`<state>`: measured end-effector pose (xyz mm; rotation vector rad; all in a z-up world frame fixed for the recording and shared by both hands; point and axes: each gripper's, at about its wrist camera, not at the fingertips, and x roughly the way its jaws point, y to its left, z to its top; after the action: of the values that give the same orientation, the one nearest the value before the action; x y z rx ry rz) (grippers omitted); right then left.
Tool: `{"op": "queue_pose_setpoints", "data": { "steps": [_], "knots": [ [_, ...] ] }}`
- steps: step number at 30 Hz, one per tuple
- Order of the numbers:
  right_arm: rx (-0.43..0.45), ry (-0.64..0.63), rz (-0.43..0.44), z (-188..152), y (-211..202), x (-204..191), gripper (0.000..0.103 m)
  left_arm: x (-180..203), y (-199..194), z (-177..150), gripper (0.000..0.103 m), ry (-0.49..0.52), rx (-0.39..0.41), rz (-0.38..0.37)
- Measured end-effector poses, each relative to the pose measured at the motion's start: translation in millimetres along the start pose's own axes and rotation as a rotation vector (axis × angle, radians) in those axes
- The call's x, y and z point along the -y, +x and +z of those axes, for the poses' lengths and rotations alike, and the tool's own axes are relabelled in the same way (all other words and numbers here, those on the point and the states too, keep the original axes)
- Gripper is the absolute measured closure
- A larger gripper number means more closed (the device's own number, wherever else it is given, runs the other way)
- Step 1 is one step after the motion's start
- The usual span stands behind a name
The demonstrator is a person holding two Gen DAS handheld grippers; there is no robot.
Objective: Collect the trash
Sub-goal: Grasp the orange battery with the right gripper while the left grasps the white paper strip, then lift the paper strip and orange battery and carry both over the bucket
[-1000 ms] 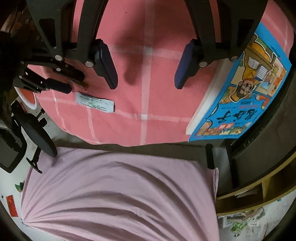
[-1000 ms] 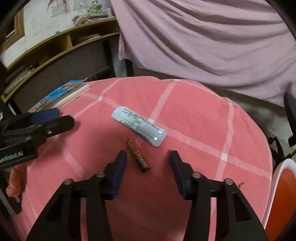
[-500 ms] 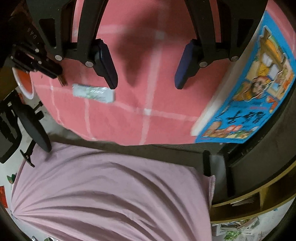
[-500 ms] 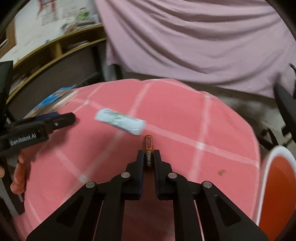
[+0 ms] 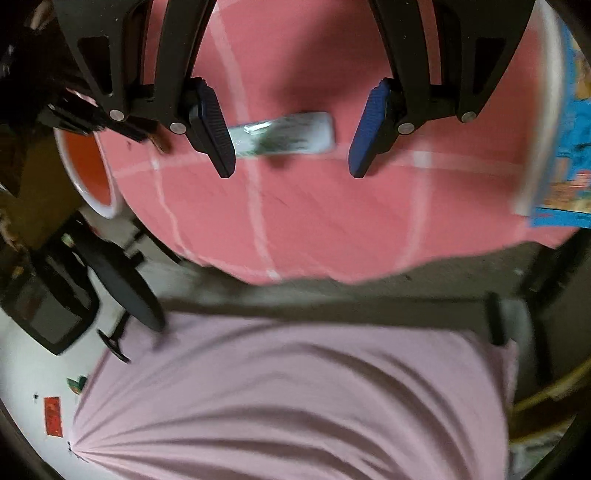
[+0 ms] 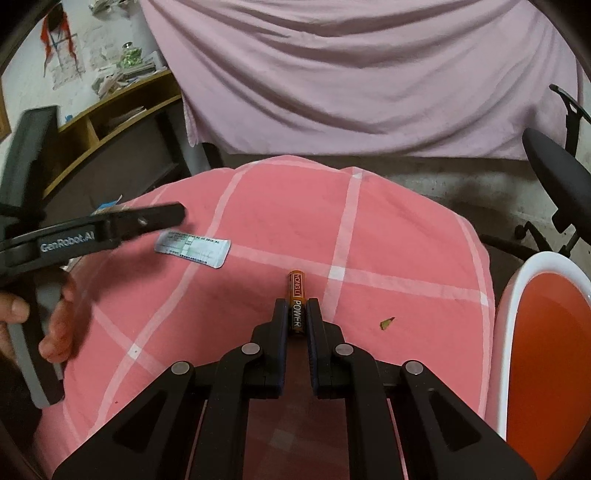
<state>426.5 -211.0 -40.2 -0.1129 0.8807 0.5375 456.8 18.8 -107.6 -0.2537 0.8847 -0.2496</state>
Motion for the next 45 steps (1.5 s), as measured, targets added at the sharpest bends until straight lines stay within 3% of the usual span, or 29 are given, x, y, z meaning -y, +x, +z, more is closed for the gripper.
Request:
{"op": "queue_pose_setpoints", "data": {
  "steps": [5,13,16,23,28,31,39,45],
  "knots": [
    [-0.006,0.048,0.040,0,1,11,0.095,15,3,-3,0.045,0.115,-0.054,-0.106],
    [-0.001,0.110,0.050,-1,-5,26,0.095,60,4,-33,0.046,0.424,-0.136,-0.089],
    [0.000,0.112,0.047,-1,-6,27,0.095,69,7,-43,0.046,0.474,-0.132,-0.065],
    [-0.009,0.103,0.035,1,-2,24,0.095,59,16,-32,0.067,0.328,-0.119,-0.078],
    [-0.015,0.080,0.013,1,0,19,0.095,74,15,-33,0.072,0.376,-0.112,-0.006],
    [-0.028,0.072,0.006,2,3,18,0.095,85,15,-38,0.083,0.410,-0.115,0.039],
    [-0.020,0.042,0.019,1,0,15,0.095,87,10,-47,0.083,0.356,-0.075,0.051],
    [0.055,-0.012,-0.004,-4,-16,4,0.095,81,-20,-58,0.083,0.308,0.059,0.051]
  ]
}}
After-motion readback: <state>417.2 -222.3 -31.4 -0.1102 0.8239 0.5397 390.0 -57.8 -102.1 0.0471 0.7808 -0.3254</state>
